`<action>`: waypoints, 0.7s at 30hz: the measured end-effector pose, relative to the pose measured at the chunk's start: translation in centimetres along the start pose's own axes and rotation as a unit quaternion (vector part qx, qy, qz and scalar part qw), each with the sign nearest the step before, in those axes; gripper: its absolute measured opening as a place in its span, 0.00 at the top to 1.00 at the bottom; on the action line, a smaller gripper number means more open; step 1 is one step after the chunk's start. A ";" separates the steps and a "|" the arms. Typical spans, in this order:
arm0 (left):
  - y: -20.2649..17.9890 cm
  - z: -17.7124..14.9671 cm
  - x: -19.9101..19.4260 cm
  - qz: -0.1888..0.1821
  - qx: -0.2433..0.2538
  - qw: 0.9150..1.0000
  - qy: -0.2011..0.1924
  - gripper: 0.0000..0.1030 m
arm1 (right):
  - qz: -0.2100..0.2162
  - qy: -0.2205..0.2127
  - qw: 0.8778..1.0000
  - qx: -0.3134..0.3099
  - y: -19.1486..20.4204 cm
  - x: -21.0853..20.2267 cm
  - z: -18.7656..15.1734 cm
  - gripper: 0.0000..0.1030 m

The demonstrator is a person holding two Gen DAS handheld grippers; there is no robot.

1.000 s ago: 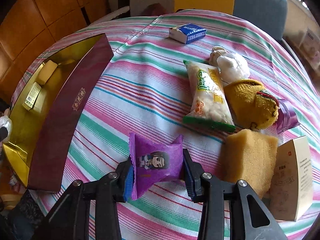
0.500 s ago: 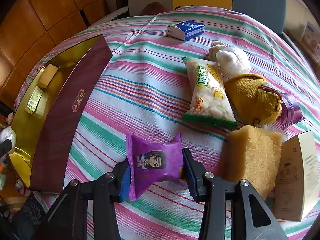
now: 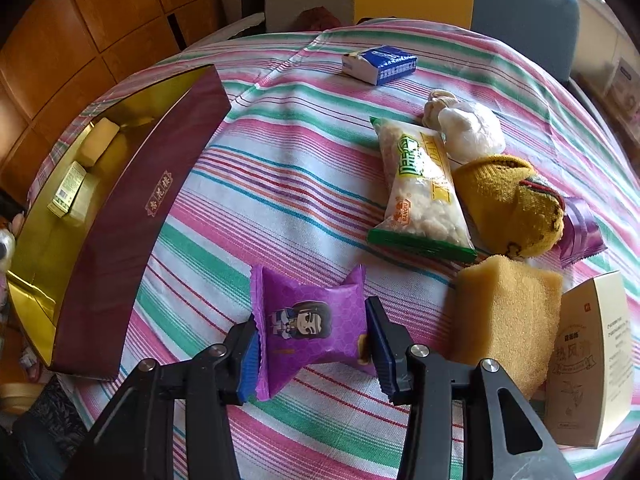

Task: Organize objects
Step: 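Lower the white bundle into the gold tray and open the left tool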

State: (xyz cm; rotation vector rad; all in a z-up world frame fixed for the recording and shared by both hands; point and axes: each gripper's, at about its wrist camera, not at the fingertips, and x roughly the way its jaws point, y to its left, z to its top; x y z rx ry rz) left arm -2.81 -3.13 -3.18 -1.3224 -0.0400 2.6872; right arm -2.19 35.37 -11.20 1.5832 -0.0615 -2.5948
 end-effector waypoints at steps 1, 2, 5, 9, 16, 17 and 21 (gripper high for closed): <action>0.5 0.1 -0.2 0.007 -0.004 1.000 -0.003 0.39 | -0.002 0.000 1.000 -0.002 0.0 -0.1 -0.1 0.55; 1.0 0.1 -0.3 0.013 -0.008 1.000 -0.005 0.39 | -0.003 0.000 1.000 -0.003 0.1 -0.1 -0.1 0.55; 1.3 0.3 -0.1 0.015 -0.006 1.000 -0.004 0.39 | -0.005 0.000 1.000 -0.003 0.1 -0.1 -0.1 0.55; 0.2 0.0 0.3 0.006 0.008 1.000 0.000 0.39 | -0.009 -0.001 1.000 -0.004 0.2 -0.2 -0.1 0.55; -0.9 0.1 2.3 0.008 0.023 1.000 0.017 0.38 | -0.013 -0.002 1.000 -0.005 0.3 -0.2 -0.1 0.54; -1.0 0.3 2.5 0.009 0.024 1.000 0.016 0.38 | -0.015 -0.002 1.000 -0.006 0.4 -0.2 -0.1 0.54; -1.3 0.6 3.5 0.014 0.035 0.999 0.022 0.38 | -0.016 -0.002 1.000 -0.007 0.5 -0.3 -0.1 0.54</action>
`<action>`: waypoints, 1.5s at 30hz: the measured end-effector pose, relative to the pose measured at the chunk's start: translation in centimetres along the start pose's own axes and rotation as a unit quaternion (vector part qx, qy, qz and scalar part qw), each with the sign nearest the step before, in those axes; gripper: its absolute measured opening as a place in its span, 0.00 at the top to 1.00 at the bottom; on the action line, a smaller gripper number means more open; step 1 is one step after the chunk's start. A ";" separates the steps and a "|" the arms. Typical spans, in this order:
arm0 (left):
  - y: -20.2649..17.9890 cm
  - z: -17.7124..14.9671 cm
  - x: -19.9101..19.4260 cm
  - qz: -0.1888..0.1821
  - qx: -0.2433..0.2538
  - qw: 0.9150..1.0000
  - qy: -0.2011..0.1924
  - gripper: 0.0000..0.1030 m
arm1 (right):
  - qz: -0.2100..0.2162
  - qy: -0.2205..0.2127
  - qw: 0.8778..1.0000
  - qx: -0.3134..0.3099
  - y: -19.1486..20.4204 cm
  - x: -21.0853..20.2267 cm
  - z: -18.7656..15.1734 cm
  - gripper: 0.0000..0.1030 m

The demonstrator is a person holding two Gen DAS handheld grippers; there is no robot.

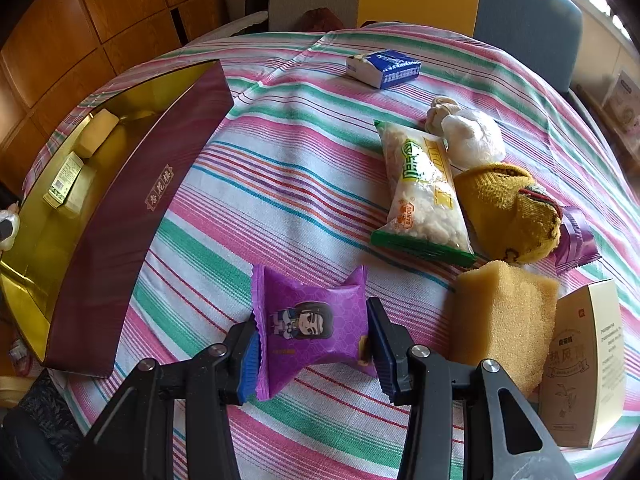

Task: Organize objects
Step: 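Lower the white bundle into the gold tray and open the left tool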

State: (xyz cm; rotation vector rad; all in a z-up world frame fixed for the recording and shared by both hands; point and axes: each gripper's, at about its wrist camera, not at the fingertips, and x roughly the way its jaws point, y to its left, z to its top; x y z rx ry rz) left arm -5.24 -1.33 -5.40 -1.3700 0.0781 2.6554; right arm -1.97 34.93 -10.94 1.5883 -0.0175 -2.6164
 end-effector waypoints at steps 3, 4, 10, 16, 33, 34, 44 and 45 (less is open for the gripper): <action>-0.1 0.2 0.6 0.005 0.005 1.000 0.002 0.38 | -0.002 0.000 1.000 -0.001 0.0 -0.1 0.0 0.54; -0.2 0.3 0.8 0.007 0.007 1.000 0.003 0.38 | -0.002 0.000 1.000 -0.001 0.0 -0.1 0.0 0.54; -0.6 0.9 2.2 0.020 0.024 0.999 0.009 0.37 | -0.004 0.000 1.000 -0.001 -0.1 -0.2 0.0 0.54; -1.5 0.9 3.6 0.049 0.060 0.997 0.005 0.34 | -0.003 -0.001 1.000 -0.001 -0.1 -0.2 0.0 0.53; -2.5 0.6 3.4 0.066 0.099 0.993 -0.002 0.26 | -0.005 -0.001 1.000 0.003 0.1 0.0 0.2 0.53; -2.6 0.7 3.2 0.067 0.099 0.993 -0.004 0.26 | -0.005 -0.001 1.000 0.003 0.1 0.0 0.2 0.53; -1.5 0.4 0.3 0.075 0.062 0.995 -0.023 0.25 | -0.010 -0.001 1.000 0.001 0.2 -0.1 0.2 0.53; -1.3 0.3 0.0 0.073 0.055 0.996 -0.023 0.25 | -0.011 -0.001 1.000 0.001 0.2 -0.1 0.2 0.53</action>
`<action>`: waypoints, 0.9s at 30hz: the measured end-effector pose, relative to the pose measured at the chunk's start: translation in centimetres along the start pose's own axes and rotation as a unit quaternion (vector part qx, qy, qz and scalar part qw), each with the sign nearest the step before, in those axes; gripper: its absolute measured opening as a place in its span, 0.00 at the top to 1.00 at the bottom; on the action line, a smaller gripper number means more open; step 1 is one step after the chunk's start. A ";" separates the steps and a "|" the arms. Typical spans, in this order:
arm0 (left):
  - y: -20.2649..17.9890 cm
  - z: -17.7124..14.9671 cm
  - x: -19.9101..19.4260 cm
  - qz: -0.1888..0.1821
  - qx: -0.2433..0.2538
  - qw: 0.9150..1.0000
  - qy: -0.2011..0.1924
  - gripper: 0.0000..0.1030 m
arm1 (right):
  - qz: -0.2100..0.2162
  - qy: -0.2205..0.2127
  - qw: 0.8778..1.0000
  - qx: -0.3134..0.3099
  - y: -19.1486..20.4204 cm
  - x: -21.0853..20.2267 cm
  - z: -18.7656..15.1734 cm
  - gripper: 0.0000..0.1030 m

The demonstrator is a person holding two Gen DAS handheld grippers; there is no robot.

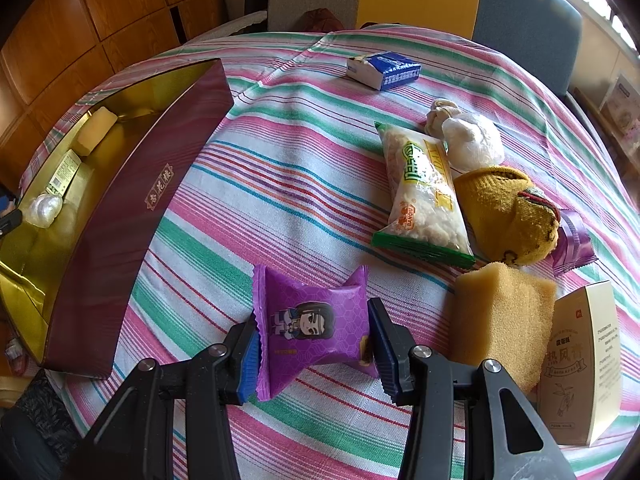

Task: Organize objects
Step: 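Lower the white bundle into the gold tray and open the left tool, then carry the purple candy packet into the gold tray and release it with the right tool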

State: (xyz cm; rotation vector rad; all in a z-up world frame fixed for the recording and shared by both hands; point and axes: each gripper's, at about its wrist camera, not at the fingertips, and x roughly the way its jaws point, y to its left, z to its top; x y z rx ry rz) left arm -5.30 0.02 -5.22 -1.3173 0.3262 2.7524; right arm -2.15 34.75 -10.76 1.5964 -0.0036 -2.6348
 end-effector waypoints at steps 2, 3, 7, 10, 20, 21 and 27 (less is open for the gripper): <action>0.2 -0.3 -0.4 -0.005 -0.008 1.000 0.000 0.25 | -0.002 0.000 1.000 -0.001 0.1 0.0 0.1 0.53; 0.3 -0.4 -0.6 -0.006 -0.010 1.000 -0.001 0.25 | -0.002 -0.001 1.000 -0.001 0.0 0.0 0.1 0.53; 0.4 -0.8 -0.8 -0.010 -0.016 1.000 0.000 0.25 | -0.007 -0.004 1.000 0.000 0.3 0.1 0.1 0.53; 0.6 -1.1 -0.8 -0.013 -0.021 1.000 0.003 0.25 | -0.006 -0.006 1.000 0.003 0.3 0.2 0.1 0.53; 1.7 -1.8 -0.9 -0.023 -0.038 0.999 0.005 0.25 | -0.017 -0.019 1.000 0.014 0.6 0.1 -0.1 0.54; 1.9 -1.9 -1.0 -0.025 -0.039 0.999 0.005 0.25 | -0.020 -0.021 0.999 0.014 0.7 0.1 -0.1 0.54; 3.4 -2.1 -1.2 -0.036 -0.048 0.998 0.008 0.25 | -0.033 -0.015 0.999 0.030 0.9 -0.3 0.2 0.58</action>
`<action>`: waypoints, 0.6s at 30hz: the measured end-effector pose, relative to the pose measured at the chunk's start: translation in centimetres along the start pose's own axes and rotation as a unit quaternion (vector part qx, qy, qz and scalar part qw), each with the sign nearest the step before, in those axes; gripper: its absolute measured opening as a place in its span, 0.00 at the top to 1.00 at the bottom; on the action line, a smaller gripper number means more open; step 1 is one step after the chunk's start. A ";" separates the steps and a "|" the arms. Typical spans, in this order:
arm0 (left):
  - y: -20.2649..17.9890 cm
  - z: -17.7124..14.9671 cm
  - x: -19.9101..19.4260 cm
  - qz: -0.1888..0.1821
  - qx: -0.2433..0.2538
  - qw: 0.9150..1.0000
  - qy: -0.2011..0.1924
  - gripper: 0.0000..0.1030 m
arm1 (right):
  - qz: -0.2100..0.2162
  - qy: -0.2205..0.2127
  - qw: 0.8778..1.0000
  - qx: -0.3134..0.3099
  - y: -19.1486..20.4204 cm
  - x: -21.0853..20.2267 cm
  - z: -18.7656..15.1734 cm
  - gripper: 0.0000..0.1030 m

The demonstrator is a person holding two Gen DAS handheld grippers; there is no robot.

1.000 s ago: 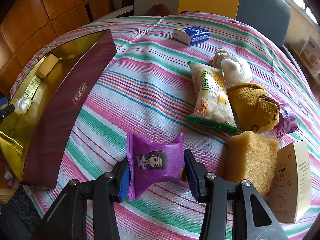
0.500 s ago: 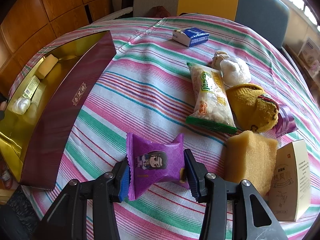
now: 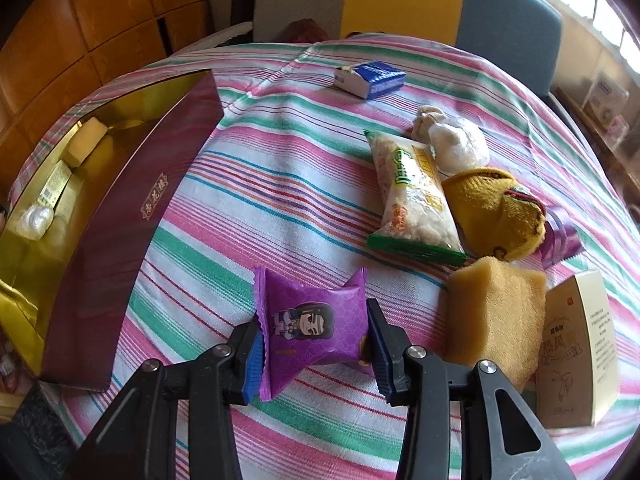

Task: Organize objects
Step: 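Carry the purple candy packet into the gold tray and release it with the right tool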

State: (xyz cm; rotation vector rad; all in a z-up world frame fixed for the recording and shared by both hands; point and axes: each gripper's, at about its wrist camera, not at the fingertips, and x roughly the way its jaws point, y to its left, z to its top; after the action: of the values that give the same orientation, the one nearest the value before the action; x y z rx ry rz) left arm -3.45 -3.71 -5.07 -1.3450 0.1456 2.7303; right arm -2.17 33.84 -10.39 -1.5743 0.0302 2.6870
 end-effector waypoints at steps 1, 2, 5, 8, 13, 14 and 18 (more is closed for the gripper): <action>0.4 0.0 -0.1 -0.002 -0.002 1.000 -0.002 0.25 | -0.002 0.000 1.000 0.002 0.0 -0.3 0.2 0.58; 0.7 0.1 -0.2 -0.002 -0.004 1.000 -0.004 0.25 | -0.002 -0.005 1.000 0.004 -0.1 -0.9 0.4 0.58; 2.3 0.3 -0.5 -0.001 -0.024 1.000 -0.007 0.25 | 0.002 -0.031 0.999 0.013 0.0 -3.6 1.6 0.58; 4.2 0.6 -0.6 -0.003 -0.056 0.998 -0.007 0.25 | 0.026 -0.065 0.998 0.004 1.6 -6.7 3.0 0.57; 6.7 0.8 -1.0 -0.002 -0.102 0.995 -0.020 0.26 | 0.102 -0.088 0.990 -0.049 8.8 -8.8 5.2 0.56; 7.0 0.9 -0.9 -0.001 -0.108 0.994 -0.022 0.26 | 0.117 -0.086 0.987 -0.064 10.7 -8.6 5.5 0.56; 7.9 0.6 -0.6 -0.001 -0.125 0.992 -0.020 0.26 | 0.179 -0.052 0.976 -0.110 18.4 -6.2 6.1 0.56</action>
State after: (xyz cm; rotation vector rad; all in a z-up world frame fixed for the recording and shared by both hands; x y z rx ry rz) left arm -4.57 -11.47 -3.87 -1.3423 -0.2078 2.8464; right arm -5.13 15.60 -1.97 -1.6166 0.0151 3.1463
